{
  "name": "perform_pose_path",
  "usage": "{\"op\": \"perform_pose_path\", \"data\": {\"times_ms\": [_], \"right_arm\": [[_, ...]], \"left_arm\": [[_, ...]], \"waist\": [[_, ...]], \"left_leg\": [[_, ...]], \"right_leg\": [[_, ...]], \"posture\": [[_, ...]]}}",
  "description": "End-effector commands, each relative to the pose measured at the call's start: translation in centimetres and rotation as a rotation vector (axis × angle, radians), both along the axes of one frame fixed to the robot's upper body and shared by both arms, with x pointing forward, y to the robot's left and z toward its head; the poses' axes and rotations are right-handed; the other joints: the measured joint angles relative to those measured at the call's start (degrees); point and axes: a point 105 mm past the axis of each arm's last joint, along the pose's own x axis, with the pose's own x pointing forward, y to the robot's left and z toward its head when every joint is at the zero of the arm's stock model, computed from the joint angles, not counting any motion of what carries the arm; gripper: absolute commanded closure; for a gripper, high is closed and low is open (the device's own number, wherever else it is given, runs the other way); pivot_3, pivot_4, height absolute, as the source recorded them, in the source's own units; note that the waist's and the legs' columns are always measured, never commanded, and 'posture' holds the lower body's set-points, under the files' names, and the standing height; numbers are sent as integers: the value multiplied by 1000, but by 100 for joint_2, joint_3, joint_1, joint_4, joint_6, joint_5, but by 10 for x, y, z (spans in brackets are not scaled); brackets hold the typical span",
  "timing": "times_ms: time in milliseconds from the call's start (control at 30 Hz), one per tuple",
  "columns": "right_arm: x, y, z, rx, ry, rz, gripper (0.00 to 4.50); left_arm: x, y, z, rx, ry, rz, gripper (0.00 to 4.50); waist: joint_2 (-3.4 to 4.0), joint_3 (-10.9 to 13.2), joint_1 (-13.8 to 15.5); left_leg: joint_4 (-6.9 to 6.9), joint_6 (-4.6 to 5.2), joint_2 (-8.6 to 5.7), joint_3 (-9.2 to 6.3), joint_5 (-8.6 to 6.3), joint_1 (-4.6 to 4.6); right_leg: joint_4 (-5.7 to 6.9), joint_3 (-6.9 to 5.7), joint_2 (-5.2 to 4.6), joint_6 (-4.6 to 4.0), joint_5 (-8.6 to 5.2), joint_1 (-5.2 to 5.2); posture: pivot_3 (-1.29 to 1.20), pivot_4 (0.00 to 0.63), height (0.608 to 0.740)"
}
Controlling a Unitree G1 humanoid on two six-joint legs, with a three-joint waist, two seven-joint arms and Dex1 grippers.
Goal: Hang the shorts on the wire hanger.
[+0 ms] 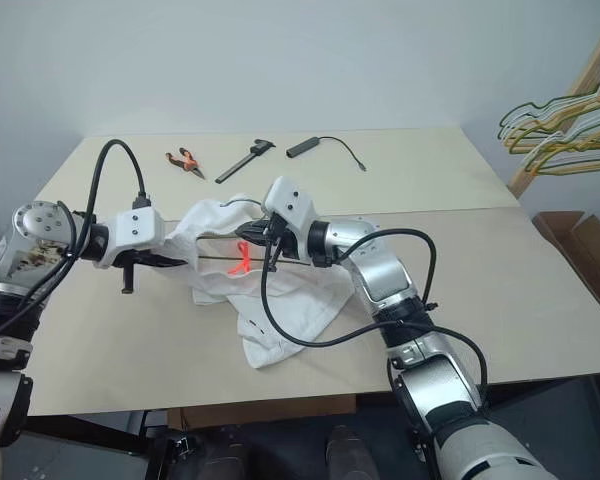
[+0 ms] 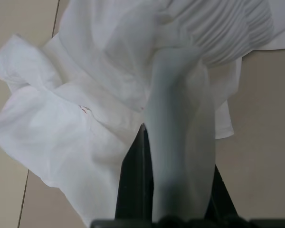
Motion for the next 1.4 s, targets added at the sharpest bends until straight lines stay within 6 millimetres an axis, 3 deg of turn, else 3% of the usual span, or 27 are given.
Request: {"op": "perform_pose_path", "data": {"times_ms": [33, 200, 433, 500, 700, 833, 1067, 1400], "right_arm": [[1, 0, 19, 17, -70, 30, 4490], [4, -2, 22, 8, -84, 51, 4500], [7, -5, 23, 7, -89, 42, 4500], [9, -6, 23, 5, -88, 30, 4500], [11, -11, 25, 1, -94, 12, 4500], [10, -14, 27, -5, -102, 10, 4500], [10, -20, 31, -7, -104, 1, 4500], [12, -28, 33, -29, -107, -16, 4500]], "left_arm": [[-1, -2, 19, -26, -62, -30, 4214], [-7, -6, 35, -108, -73, -73, 2728], [-5, 13, 54, -125, -137, 1, 492], [-5, 20, 55, -114, -150, 25, 43], [2, 44, 41, -90, -186, 127, 43], [3, 46, 19, -99, -173, 143, 43], [15, 40, 9, -191, -195, 179, 43], [26, 35, 7, -200, -220, 193, 3131]], "waist": [[0, -1, -2], [0, -1, -4], [-1, -2, -5], [-1, -2, 0], [-1, -2, 8], [0, -3, 5], [-6, -7, 5], [-7, -8, -13]], "left_leg": [[0, 0, 0, 0, 0, 0], [0, 0, 0, 0, 0, 0], [0, 0, 0, -1, 0, 3], [0, 0, 0, -1, 0, 3], [0, 0, 0, -1, 0, 6], [0, -1, 0, -1, 1, 6], [0, -3, 0, -2, 2, 3], [0, -3, -1, -2, 2, 3]], "right_leg": [[0, 0, 0, 0, 0, 0], [1, 0, 0, 0, 0, 0], [9, 0, 0, 0, 0, 0], [20, 0, 0, 0, 0, 0], [21, 0, 0, 0, 0, 0], [23, 0, 0, 0, 0, 0], [23, -2, -1, -1, 1, -1], [21, -2, -1, -1, 1, -1]], "posture": [[28, 14, 740], [33, 15, 740], [42, 16, 740], [45, 21, 740], [36, 21, 740], [30, 20, 740], [14, 18, 740], [-3, 20, 740]]}}
